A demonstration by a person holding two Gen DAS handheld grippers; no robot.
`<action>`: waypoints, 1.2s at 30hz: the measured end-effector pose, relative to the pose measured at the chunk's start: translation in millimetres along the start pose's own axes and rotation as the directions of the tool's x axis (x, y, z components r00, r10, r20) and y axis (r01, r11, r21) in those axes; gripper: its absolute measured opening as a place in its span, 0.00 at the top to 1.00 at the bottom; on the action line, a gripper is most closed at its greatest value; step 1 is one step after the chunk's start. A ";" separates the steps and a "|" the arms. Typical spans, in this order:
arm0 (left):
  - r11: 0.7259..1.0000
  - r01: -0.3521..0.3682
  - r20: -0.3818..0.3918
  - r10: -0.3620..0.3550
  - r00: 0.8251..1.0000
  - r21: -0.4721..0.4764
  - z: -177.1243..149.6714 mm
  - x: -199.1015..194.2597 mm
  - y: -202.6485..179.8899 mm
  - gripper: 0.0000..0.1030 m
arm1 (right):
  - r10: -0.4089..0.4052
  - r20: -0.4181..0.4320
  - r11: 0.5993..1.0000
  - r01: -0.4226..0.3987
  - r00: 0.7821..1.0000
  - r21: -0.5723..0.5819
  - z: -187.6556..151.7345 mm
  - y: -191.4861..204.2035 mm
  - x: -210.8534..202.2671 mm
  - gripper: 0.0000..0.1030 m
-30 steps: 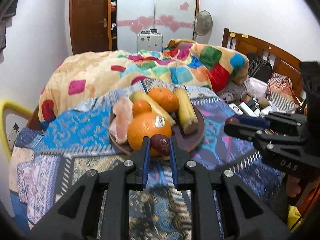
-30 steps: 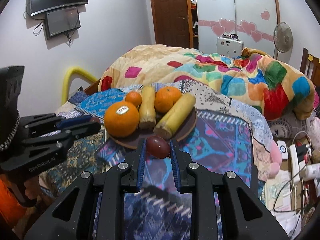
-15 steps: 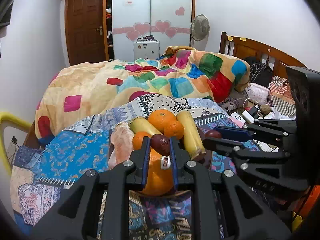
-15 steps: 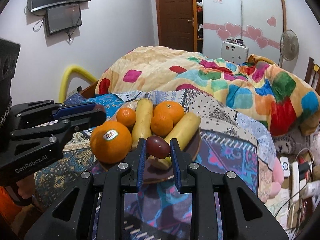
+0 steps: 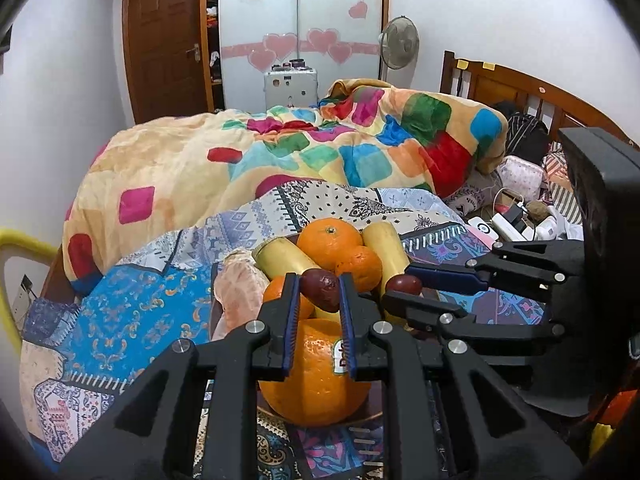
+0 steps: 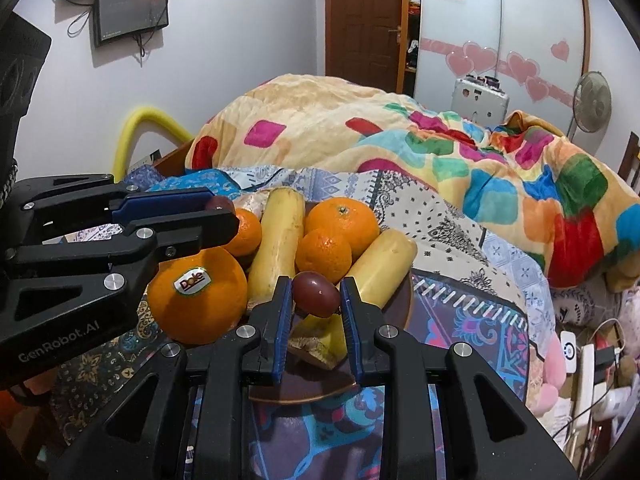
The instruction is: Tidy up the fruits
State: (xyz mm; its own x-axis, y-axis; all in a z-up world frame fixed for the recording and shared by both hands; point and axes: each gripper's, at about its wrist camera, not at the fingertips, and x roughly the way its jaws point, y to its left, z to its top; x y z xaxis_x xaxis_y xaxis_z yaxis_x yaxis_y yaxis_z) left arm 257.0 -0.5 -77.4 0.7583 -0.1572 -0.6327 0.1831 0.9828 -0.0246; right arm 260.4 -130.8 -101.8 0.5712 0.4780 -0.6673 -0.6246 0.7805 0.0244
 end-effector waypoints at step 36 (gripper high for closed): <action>0.997 -0.065 0.338 0.079 0.938 -0.051 -18.4 -206.6 -31.3 0.57 | -0.081 0.383 0.992 0.039 0.920 0.117 -9.0 34.5 -195.7 0.62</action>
State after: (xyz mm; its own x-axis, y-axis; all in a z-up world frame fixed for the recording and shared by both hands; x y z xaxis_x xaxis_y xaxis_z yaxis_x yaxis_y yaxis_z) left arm 83.1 3.0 39.8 0.9370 -0.1026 -0.3341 0.1007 0.9947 -0.0229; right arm 122.2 -201.0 22.9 0.7803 0.5308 -0.3309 -0.5355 0.8402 0.0851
